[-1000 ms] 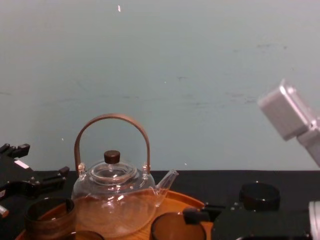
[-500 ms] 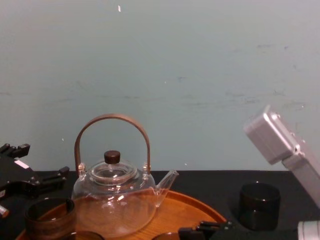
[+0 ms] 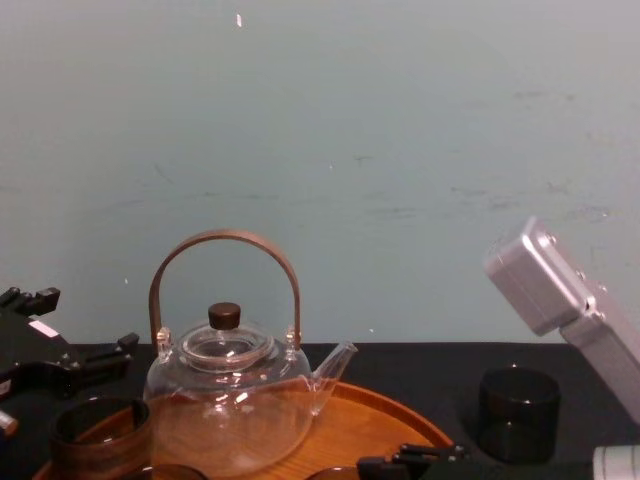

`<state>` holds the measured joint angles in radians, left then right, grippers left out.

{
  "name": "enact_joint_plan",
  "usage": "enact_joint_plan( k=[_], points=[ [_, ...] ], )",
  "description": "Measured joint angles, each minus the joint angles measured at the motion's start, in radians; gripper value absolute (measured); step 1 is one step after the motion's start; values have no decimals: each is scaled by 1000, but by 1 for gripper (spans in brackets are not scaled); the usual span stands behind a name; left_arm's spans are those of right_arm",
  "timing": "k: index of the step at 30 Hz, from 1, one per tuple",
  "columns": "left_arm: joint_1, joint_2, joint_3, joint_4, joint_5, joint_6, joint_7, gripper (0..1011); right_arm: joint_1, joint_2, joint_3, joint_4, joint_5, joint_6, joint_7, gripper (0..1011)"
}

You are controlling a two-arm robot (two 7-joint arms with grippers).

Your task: Pick up the glass from the table and place it on the tray.

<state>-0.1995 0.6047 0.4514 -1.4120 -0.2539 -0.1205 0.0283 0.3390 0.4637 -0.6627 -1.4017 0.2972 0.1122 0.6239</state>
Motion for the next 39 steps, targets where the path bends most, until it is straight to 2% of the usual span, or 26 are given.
enact_joint_plan(
  k=[6, 7, 10, 26, 31, 39],
  points=[
    [0, 0, 0, 0, 0, 0, 0, 1001, -1, 1, 0, 1, -2, 5, 1, 927],
    [0, 0, 0, 0, 0, 0, 0, 1001, -1, 1, 0, 1, -2, 5, 1, 968],
    [0, 0, 0, 0, 0, 0, 0, 1001, -1, 1, 0, 1, -2, 5, 2, 1002],
    [0, 0, 0, 0, 0, 0, 0, 1001, -1, 2, 3, -2, 4, 5, 5, 1002],
    [0, 0, 0, 0, 0, 0, 0, 1001, -15, 25, 24, -25, 30, 4, 19, 1002],
    [0, 0, 0, 0, 0, 0, 0, 1001, -59, 88, 62, -86, 74, 13, 26, 1002]
  ],
)
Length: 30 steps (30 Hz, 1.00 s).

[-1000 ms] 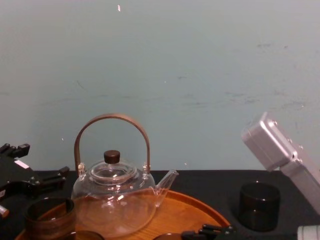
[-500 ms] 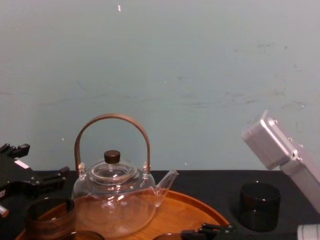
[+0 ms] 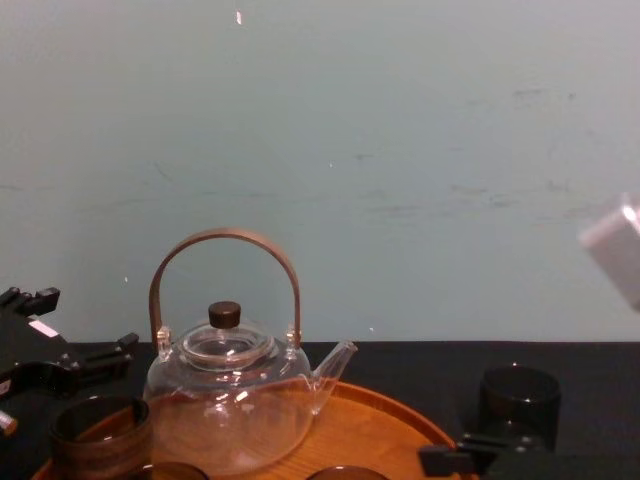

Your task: Pick up the glass from the table and place it on the tray.

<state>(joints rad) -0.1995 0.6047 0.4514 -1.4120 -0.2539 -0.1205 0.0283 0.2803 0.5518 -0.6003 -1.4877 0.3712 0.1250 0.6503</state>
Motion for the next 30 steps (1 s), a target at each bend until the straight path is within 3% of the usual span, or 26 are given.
enact_joint_plan(
  k=[6, 11, 16, 21, 30],
  points=[
    [0, 0, 0, 0, 0, 0, 0, 1001, -44, 54, 34, -52, 33, 3, -3, 1002],
    [0, 0, 0, 0, 0, 0, 0, 1001, -99, 119, 80, -108, 69, -15, -9, 1002],
    [0, 0, 0, 0, 0, 0, 0, 1001, -142, 156, 126, -140, 90, -35, -39, 1002],
    [0, 0, 0, 0, 0, 0, 0, 1001, -175, 158, 178, -152, 100, -36, -108, 1002],
    [0, 0, 0, 0, 0, 0, 0, 1001, -173, 96, 240, -114, 87, 47, -250, 1002]
  ],
)
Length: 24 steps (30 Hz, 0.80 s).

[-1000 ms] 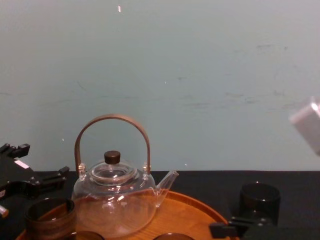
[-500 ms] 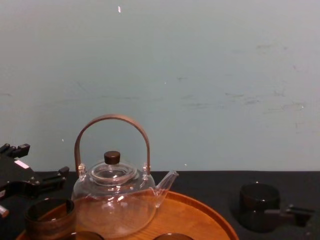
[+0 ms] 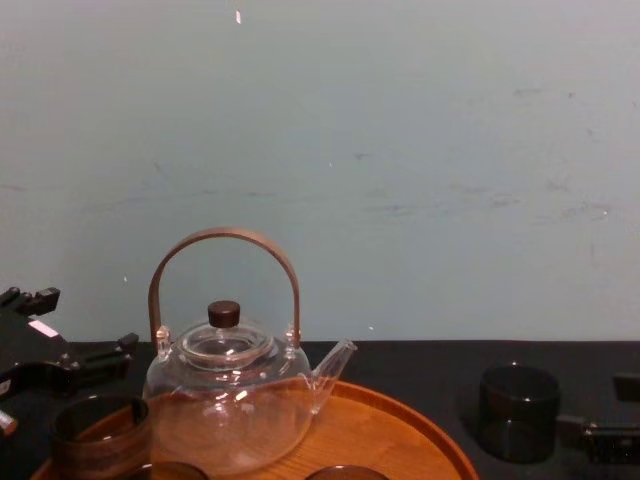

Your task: Pick up the glass from the table and place it on the tray.

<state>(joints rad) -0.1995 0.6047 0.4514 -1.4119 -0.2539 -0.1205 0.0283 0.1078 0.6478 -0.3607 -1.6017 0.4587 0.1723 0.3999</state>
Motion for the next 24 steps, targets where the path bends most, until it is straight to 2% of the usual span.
enact_joint_plan(
  k=[8, 24],
  points=[
    [0, 0, 0, 0, 0, 0, 0, 1001, 48, -56, 11, 63, -29, 74, -53, 1003],
    [0, 0, 0, 0, 0, 0, 0, 1001, 147, -141, -8, 187, -88, 114, -47, 1002]
  ],
)
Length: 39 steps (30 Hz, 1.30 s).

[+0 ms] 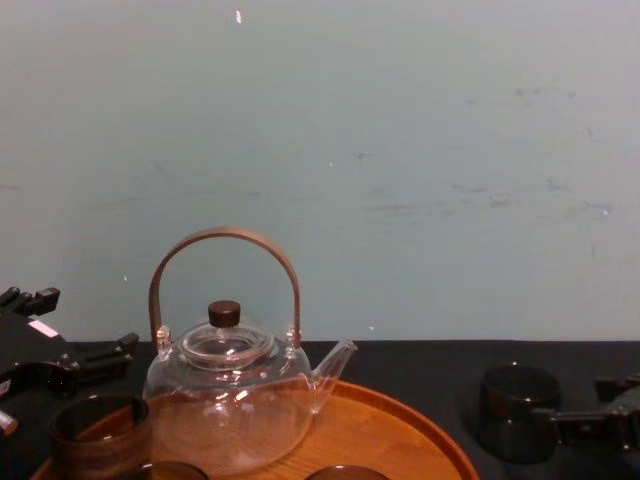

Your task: Pick up the glass from the table and place it on the tray.

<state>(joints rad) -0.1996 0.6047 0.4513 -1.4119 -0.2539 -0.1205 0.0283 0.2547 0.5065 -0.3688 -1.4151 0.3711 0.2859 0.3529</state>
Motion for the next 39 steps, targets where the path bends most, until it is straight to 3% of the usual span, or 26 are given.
enact_joint_plan(
  k=[22, 39],
  points=[
    [0, 0, 0, 0, 0, 0, 0, 1001, 117, -102, -18, 167, -80, -9, 26, 1002],
    [0, 0, 0, 0, 0, 0, 0, 1001, 175, -155, -22, 257, -130, -24, 30, 1002]
  ],
)
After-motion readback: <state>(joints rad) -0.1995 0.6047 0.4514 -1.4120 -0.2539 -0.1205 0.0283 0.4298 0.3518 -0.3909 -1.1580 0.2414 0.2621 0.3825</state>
